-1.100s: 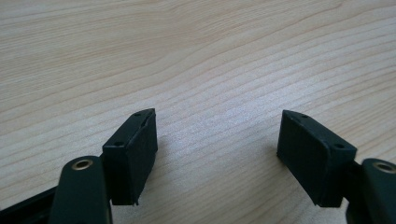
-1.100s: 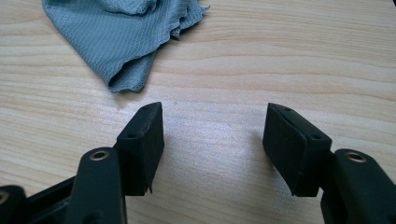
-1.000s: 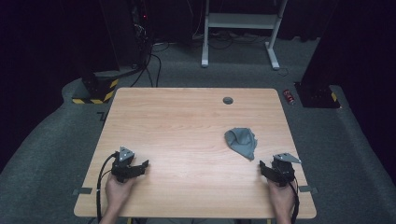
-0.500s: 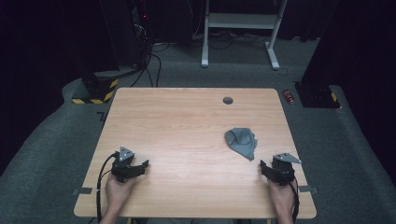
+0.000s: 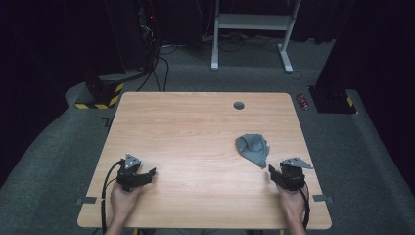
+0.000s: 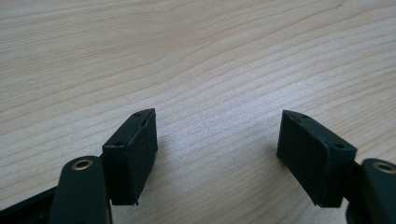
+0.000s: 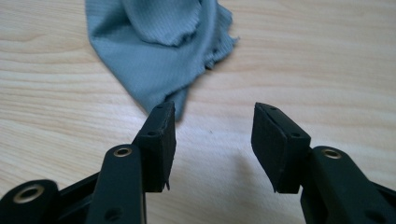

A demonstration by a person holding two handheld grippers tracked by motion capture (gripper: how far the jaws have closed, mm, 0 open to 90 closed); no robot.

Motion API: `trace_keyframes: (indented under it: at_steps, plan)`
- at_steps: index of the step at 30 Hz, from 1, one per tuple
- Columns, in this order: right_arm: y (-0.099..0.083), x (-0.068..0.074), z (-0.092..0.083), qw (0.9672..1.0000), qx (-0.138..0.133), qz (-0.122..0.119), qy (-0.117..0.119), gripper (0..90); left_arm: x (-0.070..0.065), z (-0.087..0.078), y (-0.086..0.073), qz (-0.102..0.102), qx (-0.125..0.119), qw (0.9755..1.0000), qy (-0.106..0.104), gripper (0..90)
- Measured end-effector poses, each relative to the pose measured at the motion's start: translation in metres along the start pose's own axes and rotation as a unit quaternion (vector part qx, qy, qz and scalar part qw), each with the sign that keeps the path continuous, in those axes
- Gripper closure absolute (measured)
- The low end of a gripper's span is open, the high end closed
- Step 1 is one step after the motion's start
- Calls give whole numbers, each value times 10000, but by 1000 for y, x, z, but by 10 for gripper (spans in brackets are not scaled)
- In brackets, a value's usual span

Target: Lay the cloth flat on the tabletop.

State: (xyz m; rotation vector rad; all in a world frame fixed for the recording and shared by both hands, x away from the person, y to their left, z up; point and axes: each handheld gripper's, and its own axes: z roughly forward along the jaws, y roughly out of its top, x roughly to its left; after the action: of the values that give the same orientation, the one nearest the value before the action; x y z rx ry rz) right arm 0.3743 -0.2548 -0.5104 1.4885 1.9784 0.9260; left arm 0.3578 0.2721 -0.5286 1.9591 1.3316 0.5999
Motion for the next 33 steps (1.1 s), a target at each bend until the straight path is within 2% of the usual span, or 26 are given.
trace_keyframes:
  at_steps: [7,18,24,32,33]
  plan:
    - [15,9,3,9996,-131,-73,222,497,0,0,0,1,0,10000,-2,290]
    - [38,21,20,9992,-5,-271,298,480,0,0,0,0,-2,10000,-4,290]
    - [48,26,32,9988,70,-414,256,466,0,0,0,13,0,10000,-1,290]
    - [56,28,53,9986,327,-406,71,460,1,0,0,14,-3,10000,-2,289]
    - [56,25,57,9988,372,-323,18,460,1,0,0,12,-4,10000,-3,290]
